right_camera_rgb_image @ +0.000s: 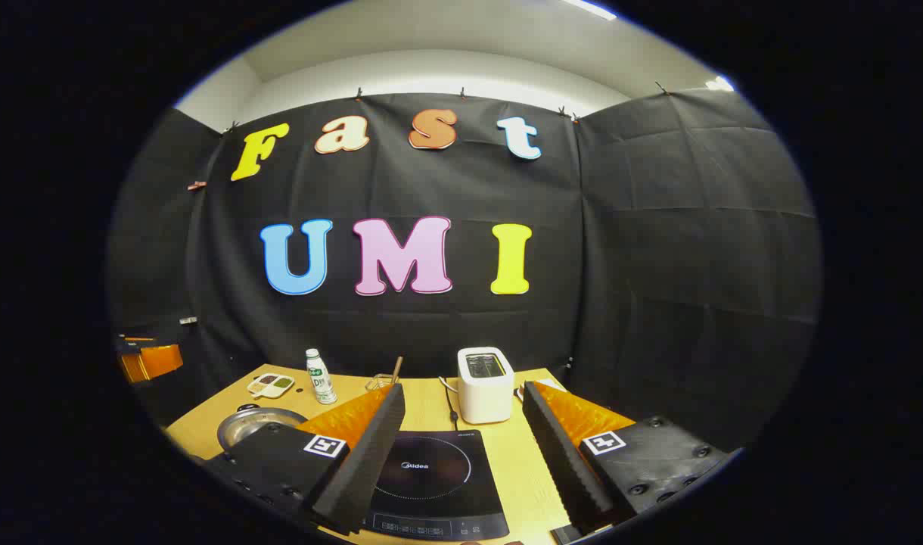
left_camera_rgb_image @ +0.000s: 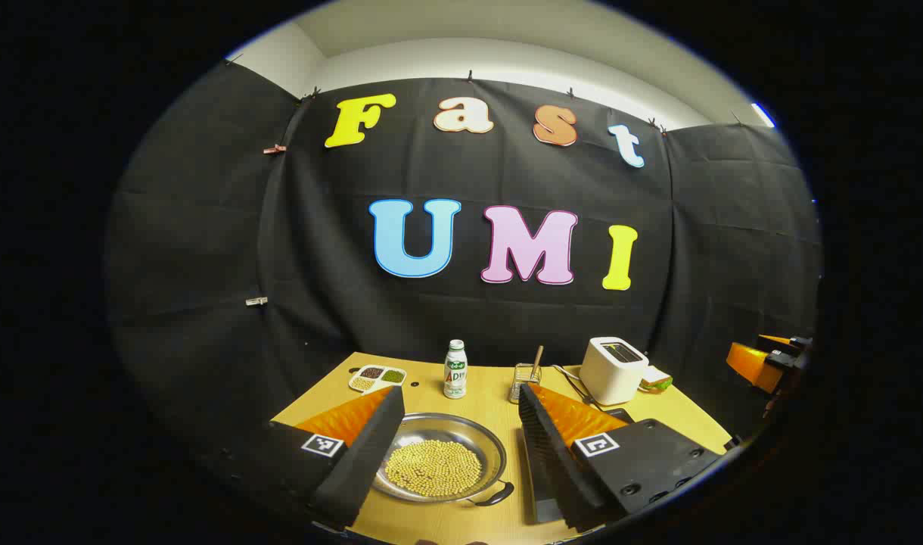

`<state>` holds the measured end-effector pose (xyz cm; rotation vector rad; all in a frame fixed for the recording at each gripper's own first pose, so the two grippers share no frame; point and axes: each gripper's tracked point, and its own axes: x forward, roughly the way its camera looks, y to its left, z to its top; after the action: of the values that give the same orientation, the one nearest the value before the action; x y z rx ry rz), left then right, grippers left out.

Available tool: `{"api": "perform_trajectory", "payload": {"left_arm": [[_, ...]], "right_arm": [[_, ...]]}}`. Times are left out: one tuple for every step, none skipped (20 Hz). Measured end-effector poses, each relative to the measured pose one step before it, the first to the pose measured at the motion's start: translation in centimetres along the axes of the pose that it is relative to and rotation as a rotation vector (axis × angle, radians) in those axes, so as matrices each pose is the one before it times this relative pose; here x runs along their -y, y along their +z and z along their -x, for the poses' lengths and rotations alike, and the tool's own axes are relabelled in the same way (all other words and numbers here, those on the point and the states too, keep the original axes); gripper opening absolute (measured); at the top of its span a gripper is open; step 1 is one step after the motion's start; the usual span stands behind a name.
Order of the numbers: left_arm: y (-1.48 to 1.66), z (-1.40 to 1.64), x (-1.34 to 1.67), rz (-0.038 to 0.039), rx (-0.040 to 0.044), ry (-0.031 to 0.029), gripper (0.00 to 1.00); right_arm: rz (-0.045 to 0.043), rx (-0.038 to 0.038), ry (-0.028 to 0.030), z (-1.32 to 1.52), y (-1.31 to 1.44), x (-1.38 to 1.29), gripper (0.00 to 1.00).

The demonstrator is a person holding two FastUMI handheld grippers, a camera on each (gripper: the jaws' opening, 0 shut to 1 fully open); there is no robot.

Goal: First push the handle of the pot to place it horizontally, then grasp the pot with both hands and set it on the induction cooktop.

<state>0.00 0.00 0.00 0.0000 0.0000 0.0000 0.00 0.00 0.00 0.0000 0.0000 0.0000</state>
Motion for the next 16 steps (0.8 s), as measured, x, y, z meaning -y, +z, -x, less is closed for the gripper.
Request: {"api": "perform_trajectory", "payload": {"left_arm": [[-0.074, -0.086, 0.399, 0.00422, -0.00075, -0.00719, 0.95], [0.074, -0.137, 0.222, 0.00409, -0.00013, -0.00506, 0.95], [0.053, -0.136, 0.106, 0.00191, 0.00045, -0.00625, 0.95], [-0.194, -0.075, 0.070, -0.00030, -0.00246, -0.00409, 0.95], [-0.096, -0.140, 0.023, -0.00277, -0.00264, -0.00194, 0.95], [-0.177, -0.156, -0.014, -0.00492, -0.00235, 0.00033, 0.95], [-0.237, -0.048, 0.042, -0.00516, -0.00421, -0.00127, 0.95], [-0.191, -0.070, 0.145, -0.00418, -0.00492, -0.00350, 0.95], [-0.090, 0.014, 0.187, -0.00322, -0.00434, -0.00453, 0.95], [-0.286, 0.091, 0.072, -0.00223, -0.00455, -0.00551, 0.95], [-0.214, 0.017, 0.207, -0.00155, -0.00572, -0.00755, 0.95], [-0.304, 0.140, 0.088, -0.00274, -0.00602, -0.00492, 0.95], [-0.212, 0.044, -0.068, -0.00371, -0.00741, 0.00135, 0.95], [-0.317, 0.013, -0.229, 0.00036, -0.01015, -0.00149, 0.95], [-0.189, -0.002, 0.067, 0.00605, -0.00824, -0.00470, 0.95], [-0.064, 0.030, -0.107, 0.00762, -0.00195, -0.00367, 0.95]], "right_arm": [[0.00419, 0.00279, 0.00523, -0.110, 0.133, -0.064, 0.98], [-0.00351, 0.00225, 0.00865, -0.133, 0.059, -0.212, 0.98], [-0.00132, 0.00225, 0.00606, -0.034, 0.057, -0.090, 0.98], [0.00312, -0.00030, 0.00087, -0.110, 0.017, 0.085, 0.98], [0.00262, -0.00275, 0.00075, 0.030, -0.157, 0.085, 0.98], [-0.00119, -0.00395, 0.00022, 0.030, -0.149, 0.108, 0.98], [-0.00423, -0.00321, 0.00001, -0.035, -0.038, 0.056, 0.98], [-0.00490, -0.00371, -0.00166, -0.027, -0.053, 0.049, 0.98], [-0.00240, -0.00525, -0.00469, 0.011, -0.090, 0.099, 0.98], [-0.00180, -0.00361, -0.00250, 0.011, -0.228, 0.051, 0.98], [-0.00163, -0.00227, -0.00292, 0.087, -0.033, 0.029, 0.98], [-0.00267, 0.00186, -0.00186, 0.117, 0.053, -0.093, 0.98], [-0.00247, 0.00132, -0.00094, 0.092, 0.013, -0.046, 0.98], [-0.00004, 0.00254, 0.00033, 0.076, 0.002, -0.147, 0.98], [0.00443, 0.00305, -0.00471, 0.019, 0.113, -0.035, 0.98], [-0.00037, 0.00185, -0.00631, 0.072, 0.067, 0.123, 0.98]]}}
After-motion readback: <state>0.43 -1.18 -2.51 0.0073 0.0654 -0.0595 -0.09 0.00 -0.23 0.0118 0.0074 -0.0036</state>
